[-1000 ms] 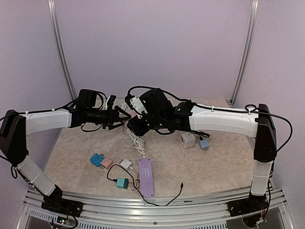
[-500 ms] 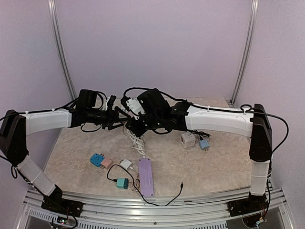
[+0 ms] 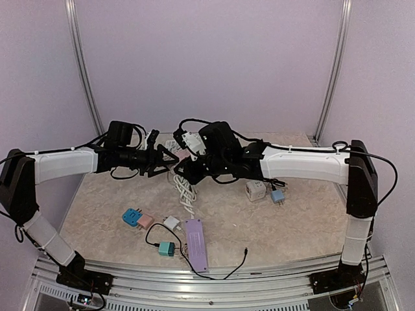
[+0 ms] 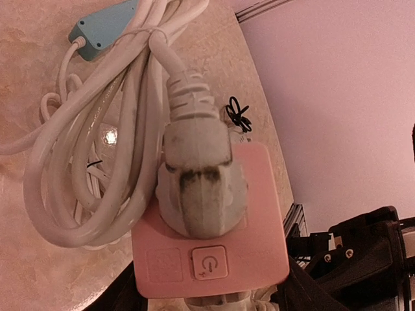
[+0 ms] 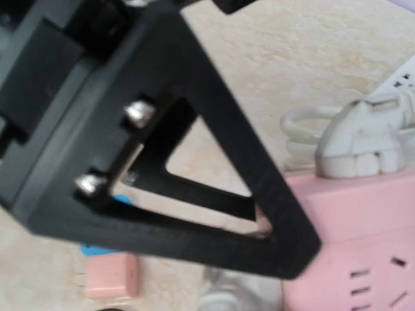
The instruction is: Pull the plug off the socket
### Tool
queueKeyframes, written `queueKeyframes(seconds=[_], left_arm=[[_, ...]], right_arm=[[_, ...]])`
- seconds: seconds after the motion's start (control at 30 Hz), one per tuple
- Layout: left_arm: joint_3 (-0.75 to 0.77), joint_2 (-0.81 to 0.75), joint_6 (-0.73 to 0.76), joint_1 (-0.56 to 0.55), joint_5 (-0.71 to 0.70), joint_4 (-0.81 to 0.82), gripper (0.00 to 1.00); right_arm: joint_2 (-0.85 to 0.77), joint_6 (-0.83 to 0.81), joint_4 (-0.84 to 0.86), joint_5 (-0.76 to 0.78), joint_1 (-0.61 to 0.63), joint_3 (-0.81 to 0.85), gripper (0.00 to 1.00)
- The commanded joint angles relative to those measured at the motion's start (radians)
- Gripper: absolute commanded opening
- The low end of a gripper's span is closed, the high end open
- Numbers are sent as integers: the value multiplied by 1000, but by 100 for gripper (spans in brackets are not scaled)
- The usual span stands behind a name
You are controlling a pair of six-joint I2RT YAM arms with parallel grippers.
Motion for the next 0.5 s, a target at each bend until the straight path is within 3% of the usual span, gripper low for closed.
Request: queueKeyframes(seconds=[0.0,0.17,0.47], left_arm=[[56,-37,9,-3,66,102,77],[38,-58,15,-4,87,150,95],[9,-132,28,-24,102,227,96]], right_arm=[[-97,109,169,-122,-56,-110,0],[-165,196,303,-199,-101,-214,0],[-253,332,521,-343,-157,-349,0]])
